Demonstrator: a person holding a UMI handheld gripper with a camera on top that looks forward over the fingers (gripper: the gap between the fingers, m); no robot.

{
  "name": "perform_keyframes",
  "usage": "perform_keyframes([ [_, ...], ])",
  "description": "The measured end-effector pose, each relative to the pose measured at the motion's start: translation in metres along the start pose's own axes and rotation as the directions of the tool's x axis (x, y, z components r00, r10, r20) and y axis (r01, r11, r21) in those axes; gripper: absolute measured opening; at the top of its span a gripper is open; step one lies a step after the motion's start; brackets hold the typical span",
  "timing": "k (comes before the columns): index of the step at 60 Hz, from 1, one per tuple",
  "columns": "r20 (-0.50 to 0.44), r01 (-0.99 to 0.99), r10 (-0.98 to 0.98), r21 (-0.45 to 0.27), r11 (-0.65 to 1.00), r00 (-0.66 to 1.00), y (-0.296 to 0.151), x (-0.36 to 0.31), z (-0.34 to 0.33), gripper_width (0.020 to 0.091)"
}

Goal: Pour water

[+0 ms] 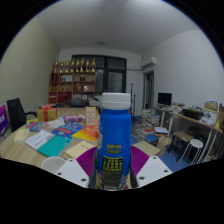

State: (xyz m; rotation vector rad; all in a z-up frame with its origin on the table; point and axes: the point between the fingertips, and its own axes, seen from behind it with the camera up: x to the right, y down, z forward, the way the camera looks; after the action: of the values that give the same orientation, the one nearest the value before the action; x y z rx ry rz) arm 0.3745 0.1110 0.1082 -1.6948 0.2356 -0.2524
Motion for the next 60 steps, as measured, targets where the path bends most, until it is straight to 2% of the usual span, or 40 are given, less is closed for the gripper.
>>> perform_keyframes([
  [6, 0.003, -0.003, 0.003, -0.049, 0.999, 1.0, 0.045, -0.003, 0.009, 0.0475],
  [8, -0.005, 0.0, 0.0, -0.066, 0.998, 1.0, 0.058, -0.001, 0.009, 0.0513],
  [9, -0.011, -0.006, 0.006, -0.022, 1.0, 1.0, 0.05, 0.001, 0.01, 0.051],
  [12, -0.024, -0.026, 0.026, 0.001, 1.0, 0.999, 0.054, 0.005, 0.012, 0.0482],
  [19, -0.051, -0.029, 0.029, -0.001, 1.0, 0.998, 0.053, 0.01, 0.013, 0.0485],
  [22, -0.054, -0.03, 0.03, -0.017, 0.999, 0.998, 0.051, 0.001, 0.011, 0.0572],
  [25, -0.045, -0.04, 0.037, -0.063, 0.997, 0.998, 0.055, -0.002, 0.008, 0.063],
  [27, -0.048, -0.063, 0.058, -0.111, 0.992, 0.997, 0.061, 0.0, 0.004, 0.0693],
  [29, -0.054, -0.086, 0.078, -0.153, 0.985, 0.995, 0.066, 0.0, -0.004, 0.0785],
  [32, -0.058, -0.114, 0.106, -0.169, 0.979, 0.993, 0.068, 0.009, -0.016, 0.0855],
  [46, -0.117, -0.124, 0.102, -0.198, 0.972, 0.988, 0.033, -0.017, -0.144, 0.0841],
  [60, -0.123, -0.023, -0.007, -0.242, 0.97, 0.992, -0.029, -0.087, -0.334, 0.0836],
])
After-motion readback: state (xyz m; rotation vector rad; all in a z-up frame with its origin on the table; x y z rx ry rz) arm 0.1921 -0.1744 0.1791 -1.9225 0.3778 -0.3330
